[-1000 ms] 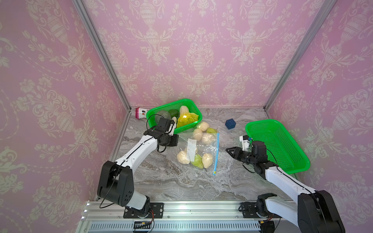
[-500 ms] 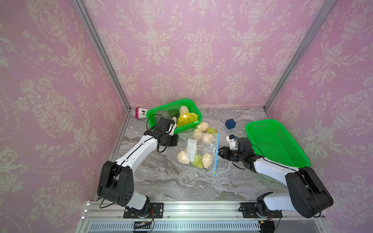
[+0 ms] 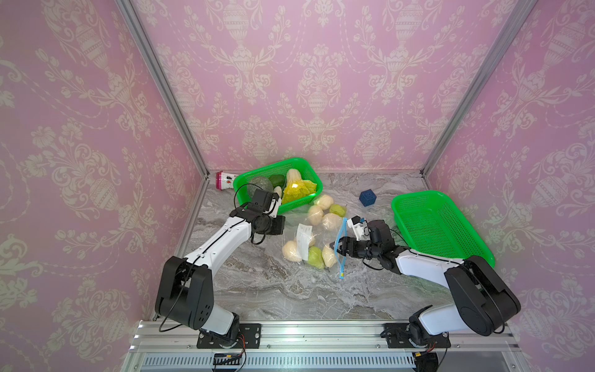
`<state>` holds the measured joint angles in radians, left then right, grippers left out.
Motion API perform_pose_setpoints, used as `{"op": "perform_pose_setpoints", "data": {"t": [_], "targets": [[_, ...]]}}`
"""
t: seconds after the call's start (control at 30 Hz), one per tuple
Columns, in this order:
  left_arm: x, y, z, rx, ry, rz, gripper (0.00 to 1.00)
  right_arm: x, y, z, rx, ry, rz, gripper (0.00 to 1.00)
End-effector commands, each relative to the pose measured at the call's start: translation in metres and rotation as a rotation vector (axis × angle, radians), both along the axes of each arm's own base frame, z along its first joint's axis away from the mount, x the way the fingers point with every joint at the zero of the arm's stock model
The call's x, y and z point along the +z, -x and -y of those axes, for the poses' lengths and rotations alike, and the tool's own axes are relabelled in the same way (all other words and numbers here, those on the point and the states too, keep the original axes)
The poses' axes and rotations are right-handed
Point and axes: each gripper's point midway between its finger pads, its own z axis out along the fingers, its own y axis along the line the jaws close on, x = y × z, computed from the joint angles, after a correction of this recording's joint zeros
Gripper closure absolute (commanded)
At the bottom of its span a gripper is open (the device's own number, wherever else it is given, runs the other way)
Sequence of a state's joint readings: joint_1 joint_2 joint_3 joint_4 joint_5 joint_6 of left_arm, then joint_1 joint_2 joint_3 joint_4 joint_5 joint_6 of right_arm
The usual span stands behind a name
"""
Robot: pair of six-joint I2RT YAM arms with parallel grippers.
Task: Open the zip-top bag and take out the pear
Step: Pick up the pear from the zipper food storage bag.
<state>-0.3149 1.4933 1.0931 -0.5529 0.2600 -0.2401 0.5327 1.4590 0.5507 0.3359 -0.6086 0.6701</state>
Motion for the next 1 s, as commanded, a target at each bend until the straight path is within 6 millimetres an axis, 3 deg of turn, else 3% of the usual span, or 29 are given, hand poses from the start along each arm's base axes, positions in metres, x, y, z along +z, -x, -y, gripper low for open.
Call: {"op": "perform_pose_setpoints", "data": {"t": [0.0,0.1,0.33,0.53,0.73,0.97], "targets": [[-0.003,0.004,0.001,-0.023,0.016,-0.005,1.0,0.002,-0.004,-0.008,-0.002,-0.017,0.0,0.15],[-0.005,0.006,0.0,-0.022,0.015,-0.012,1.0,-0.007,-0.006,-0.007,-0.035,0.012,-0.029,0.01],[-0.005,0.008,-0.001,-0.021,0.015,-0.009,1.0,-0.018,-0.01,-0.012,-0.098,0.054,-0.051,0.0],[-0.004,0.009,0.0,-0.022,0.021,-0.008,1.0,-0.029,-0.008,-0.025,-0.1,0.107,-0.074,0.08],[-0.005,0.009,-0.005,-0.016,-0.008,-0.008,1.0,-0.032,-0.011,-0.02,-0.127,0.156,-0.065,0.28],[-0.008,0.005,-0.015,0.018,-0.054,-0.013,1.0,-0.016,-0.02,0.009,-0.17,0.166,-0.037,0.47]]}}
